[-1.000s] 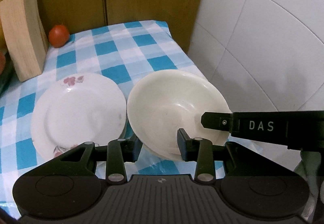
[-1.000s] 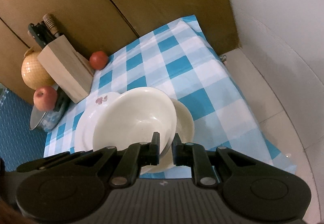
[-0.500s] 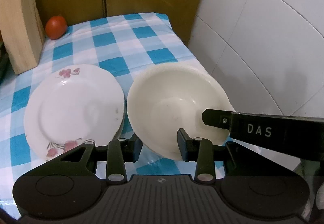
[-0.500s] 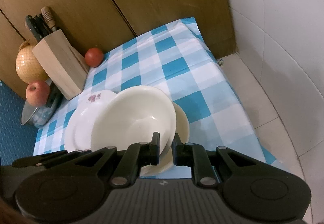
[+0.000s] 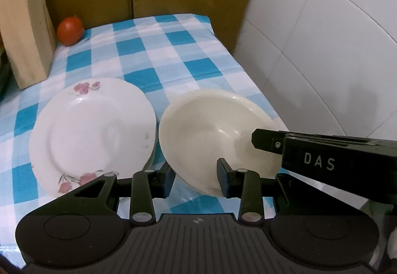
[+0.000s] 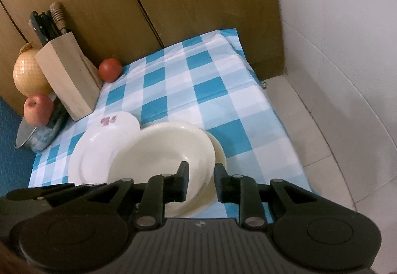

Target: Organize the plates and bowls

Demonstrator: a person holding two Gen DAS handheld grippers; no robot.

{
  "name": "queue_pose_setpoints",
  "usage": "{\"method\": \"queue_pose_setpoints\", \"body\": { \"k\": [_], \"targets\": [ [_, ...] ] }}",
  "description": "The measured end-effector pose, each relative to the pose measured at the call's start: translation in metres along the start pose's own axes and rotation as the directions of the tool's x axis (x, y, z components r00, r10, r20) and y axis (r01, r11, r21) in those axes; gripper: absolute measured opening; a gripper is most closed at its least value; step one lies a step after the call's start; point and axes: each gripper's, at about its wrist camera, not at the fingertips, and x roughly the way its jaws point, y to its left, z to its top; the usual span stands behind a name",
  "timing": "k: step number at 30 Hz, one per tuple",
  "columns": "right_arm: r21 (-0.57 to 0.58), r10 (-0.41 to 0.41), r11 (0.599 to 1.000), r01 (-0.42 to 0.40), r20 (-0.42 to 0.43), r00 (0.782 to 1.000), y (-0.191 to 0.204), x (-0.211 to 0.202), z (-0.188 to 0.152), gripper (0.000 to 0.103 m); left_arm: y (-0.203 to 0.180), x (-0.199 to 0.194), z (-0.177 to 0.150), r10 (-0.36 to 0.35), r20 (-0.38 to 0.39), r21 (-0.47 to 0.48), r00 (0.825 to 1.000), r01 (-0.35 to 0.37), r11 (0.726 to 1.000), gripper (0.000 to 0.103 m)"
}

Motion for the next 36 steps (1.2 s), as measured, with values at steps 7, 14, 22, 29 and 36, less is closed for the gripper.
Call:
{"method": "queue_pose_setpoints", "body": {
  "k": [7,14,22,29,36],
  "targets": [
    [0.018,-0.012,1.000,0.012,0.012,1.000,-0.005,-0.002,0.001,0.024,0.002,-0.003,0.001,0.005,0.007,0.000,1.000,-0.005,1.000,0.045],
    [0.019,-0.010,1.000,0.010,0.005,1.000,-0.006,0.002,0.002,0.025,0.007,-0.009,-0.001,-0.020,-0.002,-0.028,1.000,0.019,0.999,0.051],
    [0.007,0.002,1.000,-0.002,-0.013,1.000,-0.006,0.011,0.006,0.029,0.008,-0.020,-0.014,-0.045,0.003,-0.047,0.999,0.045,0.998,0.065],
    [-0.011,-0.001,1.000,0.000,-0.018,1.000,-0.007,0.017,0.009,0.034,0.006,-0.015,-0.021,-0.039,-0.009,-0.059,0.999,0.038,0.998,0.076],
    [-0.034,0.000,0.999,-0.001,-0.048,0.999,-0.007,0.026,0.011,0.036,0.010,-0.003,-0.022,-0.015,-0.027,-0.096,1.000,0.013,0.995,0.080]
  ]
}}
